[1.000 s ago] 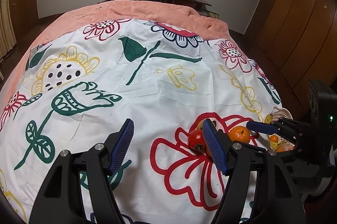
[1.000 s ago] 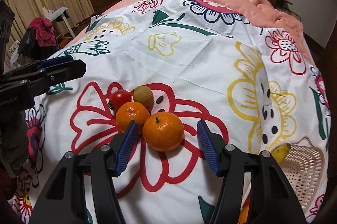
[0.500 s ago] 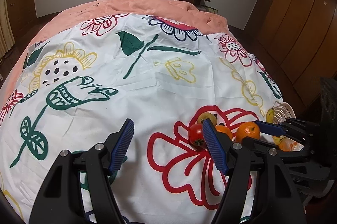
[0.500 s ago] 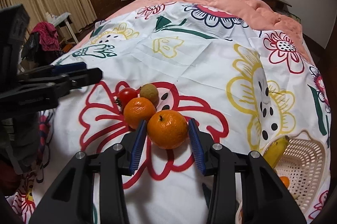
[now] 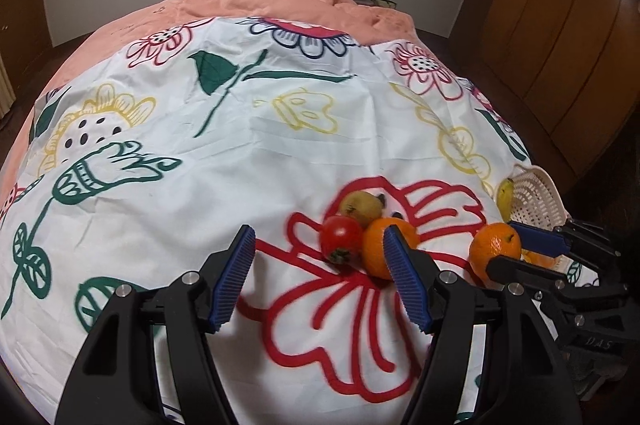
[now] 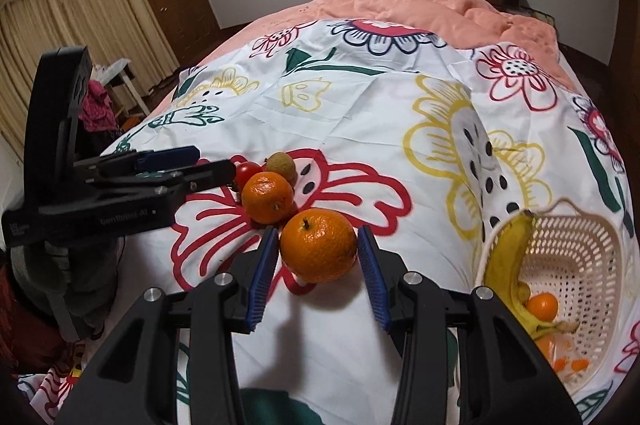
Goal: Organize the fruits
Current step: 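Grasp an orange with the right tool while the left tool reaches for another orange, then lift the orange toward the basket with the right tool while the left tool grasps a large orange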
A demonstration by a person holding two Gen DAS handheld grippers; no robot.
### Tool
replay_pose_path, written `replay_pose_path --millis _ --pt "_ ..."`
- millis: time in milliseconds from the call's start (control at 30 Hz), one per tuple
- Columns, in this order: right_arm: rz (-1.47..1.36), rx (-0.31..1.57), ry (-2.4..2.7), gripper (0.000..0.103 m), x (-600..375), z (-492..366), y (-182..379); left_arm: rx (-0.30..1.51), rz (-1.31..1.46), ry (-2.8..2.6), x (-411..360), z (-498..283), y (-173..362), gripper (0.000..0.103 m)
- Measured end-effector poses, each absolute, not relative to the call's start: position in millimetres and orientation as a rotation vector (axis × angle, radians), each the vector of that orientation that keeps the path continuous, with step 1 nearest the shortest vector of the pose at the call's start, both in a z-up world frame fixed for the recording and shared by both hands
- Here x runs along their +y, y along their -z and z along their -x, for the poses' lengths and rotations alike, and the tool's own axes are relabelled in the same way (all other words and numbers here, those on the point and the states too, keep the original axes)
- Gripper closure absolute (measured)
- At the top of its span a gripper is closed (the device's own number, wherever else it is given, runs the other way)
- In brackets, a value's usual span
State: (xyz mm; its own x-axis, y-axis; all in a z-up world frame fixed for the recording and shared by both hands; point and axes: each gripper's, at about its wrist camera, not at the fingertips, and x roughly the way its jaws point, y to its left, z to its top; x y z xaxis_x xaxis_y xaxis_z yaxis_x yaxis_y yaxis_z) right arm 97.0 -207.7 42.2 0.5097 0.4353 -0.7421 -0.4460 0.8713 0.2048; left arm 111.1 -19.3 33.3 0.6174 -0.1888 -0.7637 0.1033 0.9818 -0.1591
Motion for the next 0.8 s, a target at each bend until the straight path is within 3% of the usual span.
replay_pose_path --millis 200,367,800 --pt "-0.03 0.881 -0.503 0.062 -226.2 -92.2 -42.7 0.905 0.044 0.195 -46.0 -104.8 -29.5 0.037" --pt "-0.062 0.874 -0.486 0.062 -239.3 -89.5 -41.9 0.939 0.022 0.194 -60.2 -102.1 -24.6 0.045" --pt "-0.135 0.853 -0.465 0.062 -260.2 -88.8 -42.5 1.001 0.073 0.195 -77.7 -118.3 -11.6 0.046"
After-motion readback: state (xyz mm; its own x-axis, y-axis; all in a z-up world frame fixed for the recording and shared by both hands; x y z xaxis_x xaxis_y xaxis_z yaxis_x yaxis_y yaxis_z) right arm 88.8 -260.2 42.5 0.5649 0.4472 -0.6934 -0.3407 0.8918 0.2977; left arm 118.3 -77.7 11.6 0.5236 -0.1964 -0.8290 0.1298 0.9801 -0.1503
